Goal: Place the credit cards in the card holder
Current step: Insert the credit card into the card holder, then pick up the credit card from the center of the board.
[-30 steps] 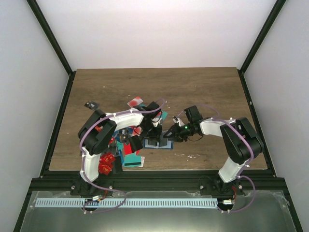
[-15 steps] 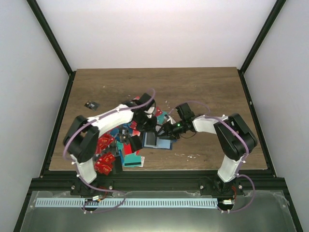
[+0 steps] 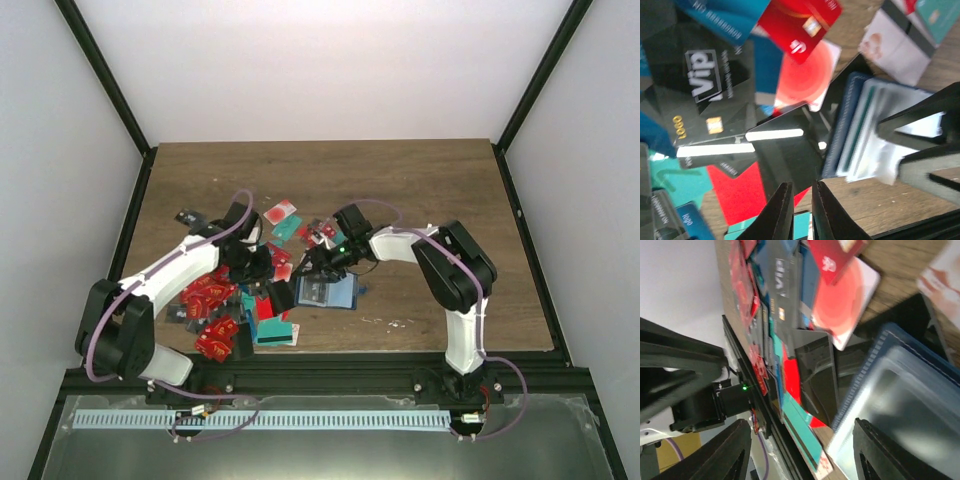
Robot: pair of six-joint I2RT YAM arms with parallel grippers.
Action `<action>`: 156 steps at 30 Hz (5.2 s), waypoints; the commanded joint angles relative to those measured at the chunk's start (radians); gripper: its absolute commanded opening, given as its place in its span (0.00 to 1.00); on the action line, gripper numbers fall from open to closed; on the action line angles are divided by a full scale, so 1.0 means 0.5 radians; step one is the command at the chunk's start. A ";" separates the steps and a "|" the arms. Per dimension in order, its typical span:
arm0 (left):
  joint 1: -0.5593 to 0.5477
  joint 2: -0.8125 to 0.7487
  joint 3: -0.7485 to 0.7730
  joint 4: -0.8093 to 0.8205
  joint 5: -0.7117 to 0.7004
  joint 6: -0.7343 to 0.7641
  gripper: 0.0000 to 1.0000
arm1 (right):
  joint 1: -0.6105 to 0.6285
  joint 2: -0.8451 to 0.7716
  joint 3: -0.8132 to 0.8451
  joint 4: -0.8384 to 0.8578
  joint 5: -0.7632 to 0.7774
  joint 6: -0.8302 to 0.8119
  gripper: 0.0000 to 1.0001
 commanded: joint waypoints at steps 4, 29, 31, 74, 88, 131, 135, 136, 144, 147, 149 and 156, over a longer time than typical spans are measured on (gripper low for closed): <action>0.027 -0.039 -0.154 0.075 0.033 0.086 0.15 | 0.031 -0.075 0.213 0.043 -0.258 0.019 0.64; 0.044 -0.328 -0.396 -0.065 -0.405 -0.092 0.54 | 0.229 -0.582 -0.360 0.018 0.463 0.127 0.67; 0.090 -0.314 -0.389 0.008 -0.401 -0.075 0.55 | 0.262 -0.510 -0.238 0.008 0.494 0.115 0.65; 0.522 0.351 -0.385 0.548 0.327 0.298 0.41 | 0.326 0.805 0.920 -0.136 0.253 0.244 0.15; 0.521 0.185 -0.329 0.582 0.341 0.224 0.34 | 0.329 0.765 0.851 -0.117 0.251 0.242 0.14; 0.510 0.134 -0.342 0.651 0.362 0.226 0.15 | 0.326 0.799 0.863 -0.050 0.171 0.305 0.13; 0.510 0.126 -0.342 0.620 0.294 0.246 0.04 | 0.318 0.799 0.860 -0.050 0.172 0.304 0.12; 0.510 0.122 -0.342 0.607 0.273 0.254 0.04 | 0.317 0.799 0.861 -0.050 0.171 0.304 0.12; 0.510 -0.013 -0.215 0.349 0.189 0.377 0.04 | 0.257 0.611 0.876 -0.092 0.193 0.205 0.15; 0.503 -0.089 -0.180 0.291 0.371 0.430 0.04 | 0.205 0.445 0.843 -0.142 0.221 0.131 0.17; 0.473 -0.137 -0.169 0.282 0.463 0.450 0.04 | 0.159 0.303 0.758 -0.149 0.252 0.099 0.19; 0.244 -0.148 -0.168 0.469 0.799 0.429 0.04 | -0.042 -0.262 0.114 -0.144 0.432 0.038 0.22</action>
